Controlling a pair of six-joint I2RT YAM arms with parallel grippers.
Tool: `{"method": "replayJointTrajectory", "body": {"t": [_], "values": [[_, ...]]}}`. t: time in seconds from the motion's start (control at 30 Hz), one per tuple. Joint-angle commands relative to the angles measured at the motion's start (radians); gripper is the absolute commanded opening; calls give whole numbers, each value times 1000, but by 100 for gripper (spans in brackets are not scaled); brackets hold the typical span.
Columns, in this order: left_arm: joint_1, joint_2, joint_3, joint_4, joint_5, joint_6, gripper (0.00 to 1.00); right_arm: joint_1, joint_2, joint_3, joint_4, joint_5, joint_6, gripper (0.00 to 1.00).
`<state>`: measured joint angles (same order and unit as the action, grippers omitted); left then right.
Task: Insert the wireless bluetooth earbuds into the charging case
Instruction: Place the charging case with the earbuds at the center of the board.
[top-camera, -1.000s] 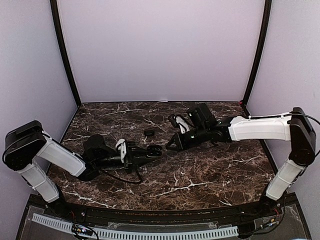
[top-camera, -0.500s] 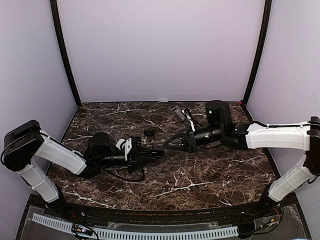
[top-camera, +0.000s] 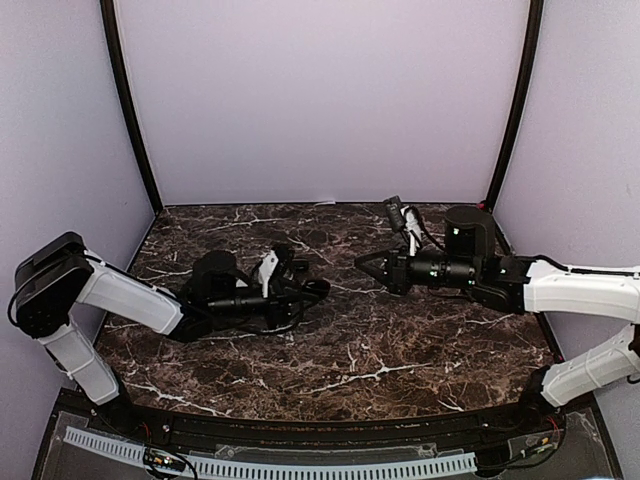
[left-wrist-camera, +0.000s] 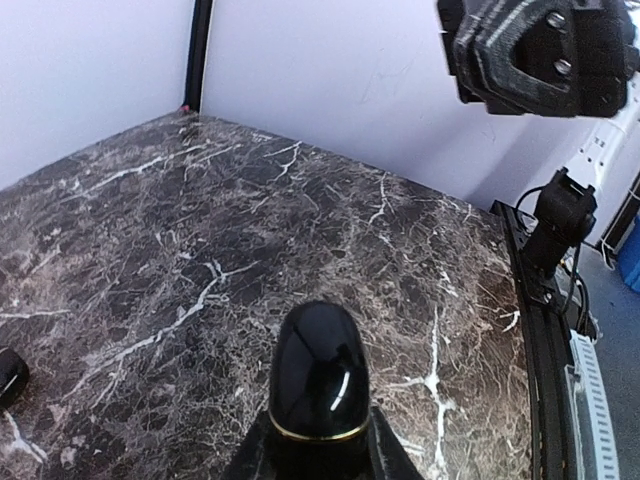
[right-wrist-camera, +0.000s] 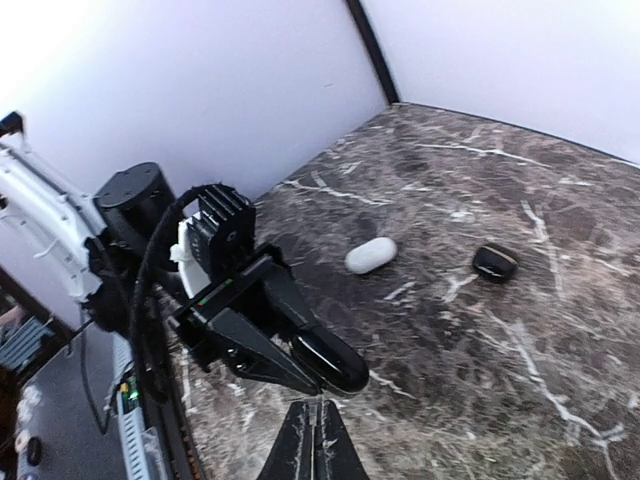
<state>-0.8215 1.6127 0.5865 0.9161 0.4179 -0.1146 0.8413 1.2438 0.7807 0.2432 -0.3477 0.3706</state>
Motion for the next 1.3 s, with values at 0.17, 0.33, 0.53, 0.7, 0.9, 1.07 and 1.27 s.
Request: {"method": "replayJointTrajectory", "body": {"t": [0.17, 0.33, 0.53, 0.7, 0.9, 1.07, 1.27], "values": [[23, 192, 289, -297, 15, -284, 10, -64, -14, -28, -196, 569, 111, 0], [36, 330, 460, -448, 62, -337, 12, -121, 49, -15, -292, 593, 169, 0], [74, 413, 512, -459, 117, -419, 12, -155, 29, -54, -262, 588, 179, 0], [107, 456, 519, -462, 149, -471, 12, -160, 31, -47, -256, 573, 174, 0], [115, 475, 546, -515, 131, -479, 21, -161, 39, -40, -257, 576, 169, 0], [115, 469, 583, -614, 95, -450, 44, -162, 30, -42, -252, 602, 149, 0], [114, 405, 569, -723, -6, -405, 93, -166, 14, -41, -244, 631, 114, 4]]}}
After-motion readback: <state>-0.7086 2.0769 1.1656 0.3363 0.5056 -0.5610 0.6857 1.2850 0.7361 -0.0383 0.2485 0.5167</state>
